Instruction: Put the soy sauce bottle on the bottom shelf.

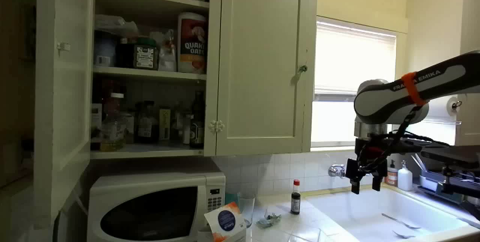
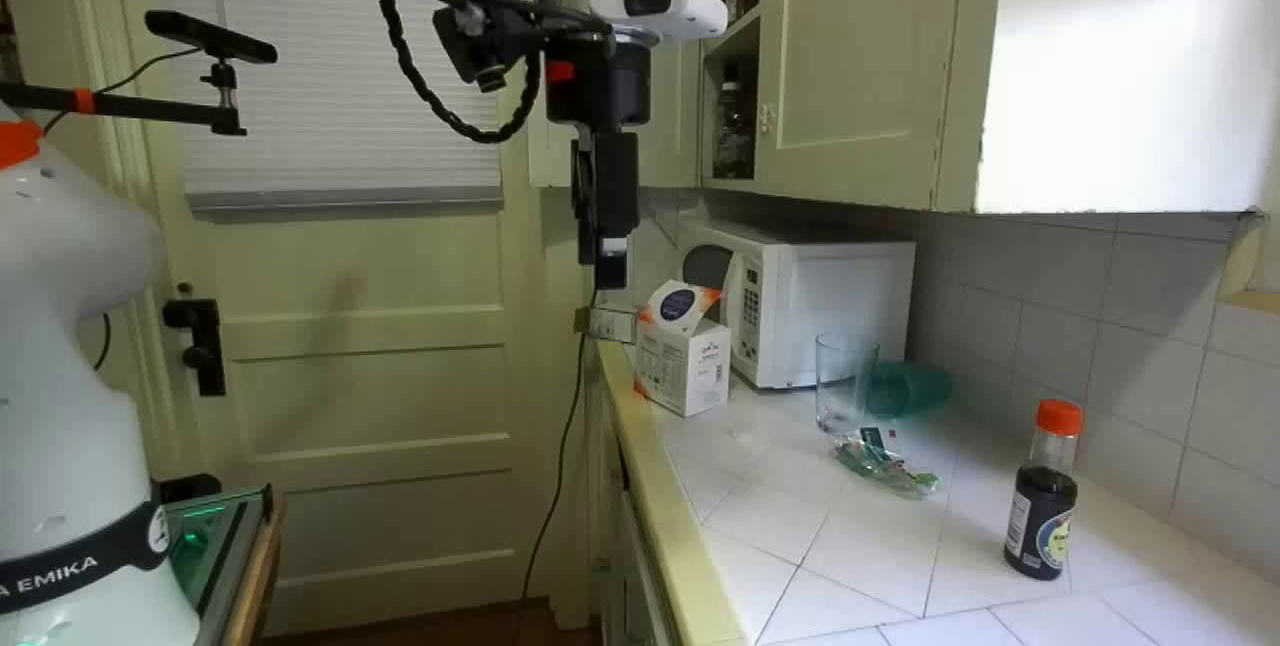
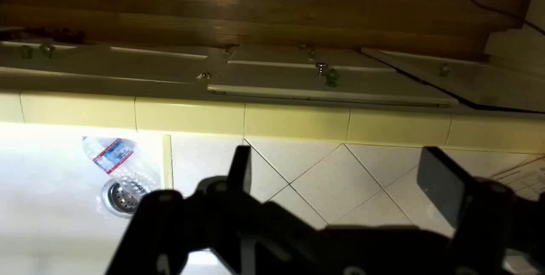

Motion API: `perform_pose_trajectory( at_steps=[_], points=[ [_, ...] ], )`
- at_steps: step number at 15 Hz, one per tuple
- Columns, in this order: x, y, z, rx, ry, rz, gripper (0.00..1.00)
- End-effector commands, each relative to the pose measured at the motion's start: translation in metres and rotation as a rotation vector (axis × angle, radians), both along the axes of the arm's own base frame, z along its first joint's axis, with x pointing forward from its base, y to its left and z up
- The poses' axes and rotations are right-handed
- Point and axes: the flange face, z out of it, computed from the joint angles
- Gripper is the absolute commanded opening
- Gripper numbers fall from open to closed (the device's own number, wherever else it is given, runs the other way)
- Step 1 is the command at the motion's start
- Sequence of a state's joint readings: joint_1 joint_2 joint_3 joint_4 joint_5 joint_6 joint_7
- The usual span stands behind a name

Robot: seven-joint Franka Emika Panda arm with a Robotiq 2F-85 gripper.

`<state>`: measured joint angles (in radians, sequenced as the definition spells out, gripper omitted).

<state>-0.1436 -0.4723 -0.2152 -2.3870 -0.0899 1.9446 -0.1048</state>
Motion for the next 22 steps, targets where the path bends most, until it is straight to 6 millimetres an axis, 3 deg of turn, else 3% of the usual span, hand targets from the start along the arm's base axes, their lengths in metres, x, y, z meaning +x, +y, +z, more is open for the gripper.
perform_pose_trajectory(
  at_steps=[1, 17, 19, 22],
  points=[
    [0.000, 0.000, 0.001, 0.000, 0.001, 0.000, 1.00],
    [0.000, 0.000, 0.000, 0.000, 0.001, 0.000, 1.00],
    [-0.001, 0.004, -0.005, -0.038, -0.068, -0.019, 1.00],
    [0.001, 0.017, -0.029, -0.082, -0.190, -0.028, 1.00]
  ],
)
